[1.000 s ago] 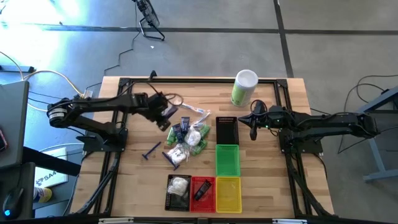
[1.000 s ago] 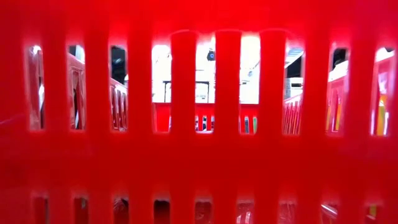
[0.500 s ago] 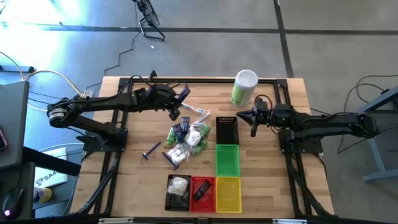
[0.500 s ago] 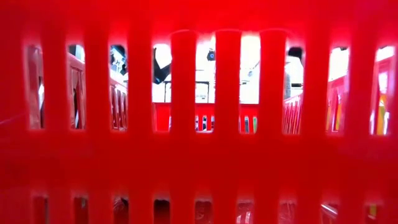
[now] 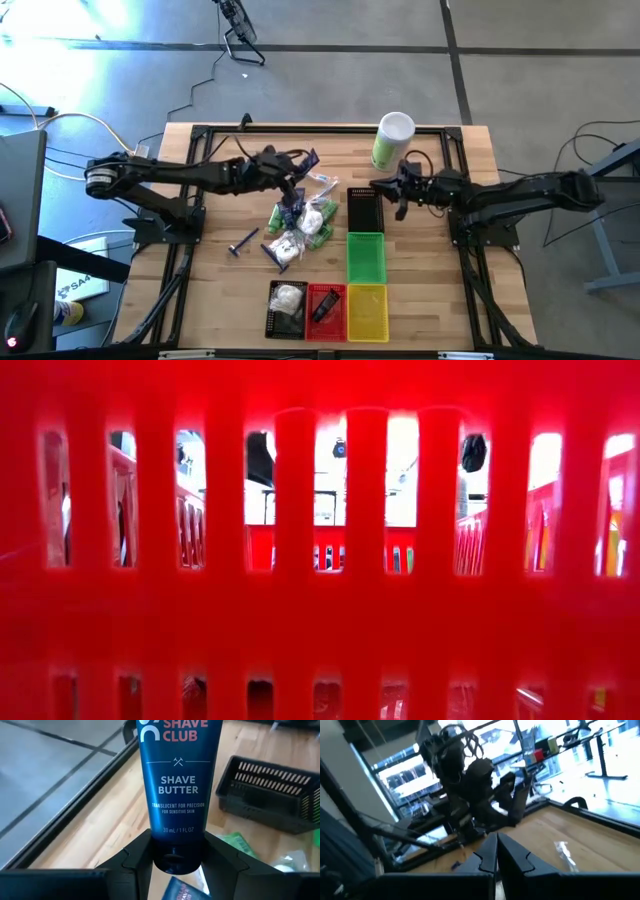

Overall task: Pick & Place Travel size toiletries
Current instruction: Put the blue shave cream into the red bin

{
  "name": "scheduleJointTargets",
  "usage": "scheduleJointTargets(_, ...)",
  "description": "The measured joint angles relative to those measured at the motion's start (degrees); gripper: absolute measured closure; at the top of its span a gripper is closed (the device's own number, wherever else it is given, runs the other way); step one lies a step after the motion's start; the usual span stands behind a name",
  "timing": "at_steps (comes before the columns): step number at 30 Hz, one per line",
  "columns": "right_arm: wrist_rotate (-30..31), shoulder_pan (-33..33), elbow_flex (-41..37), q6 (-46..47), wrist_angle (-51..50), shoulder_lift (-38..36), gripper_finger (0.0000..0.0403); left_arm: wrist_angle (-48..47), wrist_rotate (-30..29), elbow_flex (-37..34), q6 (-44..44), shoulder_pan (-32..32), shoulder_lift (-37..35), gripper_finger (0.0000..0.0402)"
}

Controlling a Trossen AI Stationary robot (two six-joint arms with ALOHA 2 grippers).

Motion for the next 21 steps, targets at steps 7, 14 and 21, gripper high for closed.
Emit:
scheduleJointTargets(7, 13.70, 4.61, 6.30, -0.01, 3.52, 12.50, 0.0400, -0.05, -0.98, 0.00, -0.21, 0.16, 0.75, 0.0266)
scheduleJointTargets(14, 14.78, 4.03, 16.20, -0.41, 3.45, 23.10, 0.0400, -0.17, -0.95, 0.00, -0.22, 0.15, 0.75, 0.0266)
scheduleJointTargets(21, 13.60, 2.36, 21.28, -0.36, 5.19, 29.15, 0.0401, -0.20, -0.89, 0.00, 0.08, 0.15, 0.75, 0.0266)
